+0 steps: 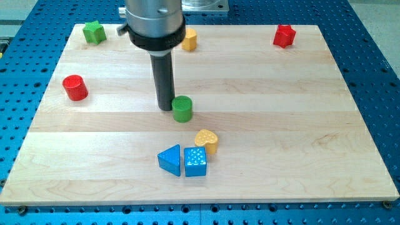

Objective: Push the green circle into the blue blocks

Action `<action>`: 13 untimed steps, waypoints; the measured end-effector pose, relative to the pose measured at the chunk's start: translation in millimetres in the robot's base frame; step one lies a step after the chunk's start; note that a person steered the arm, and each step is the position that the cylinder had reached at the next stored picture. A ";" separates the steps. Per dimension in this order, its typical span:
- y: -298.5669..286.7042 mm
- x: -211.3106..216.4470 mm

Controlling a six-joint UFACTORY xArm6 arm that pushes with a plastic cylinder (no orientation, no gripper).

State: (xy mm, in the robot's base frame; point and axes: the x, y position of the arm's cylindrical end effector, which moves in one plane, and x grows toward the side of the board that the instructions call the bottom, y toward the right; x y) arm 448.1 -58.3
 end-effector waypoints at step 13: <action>17.4 -218.4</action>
State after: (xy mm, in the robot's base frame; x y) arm 229.6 -40.9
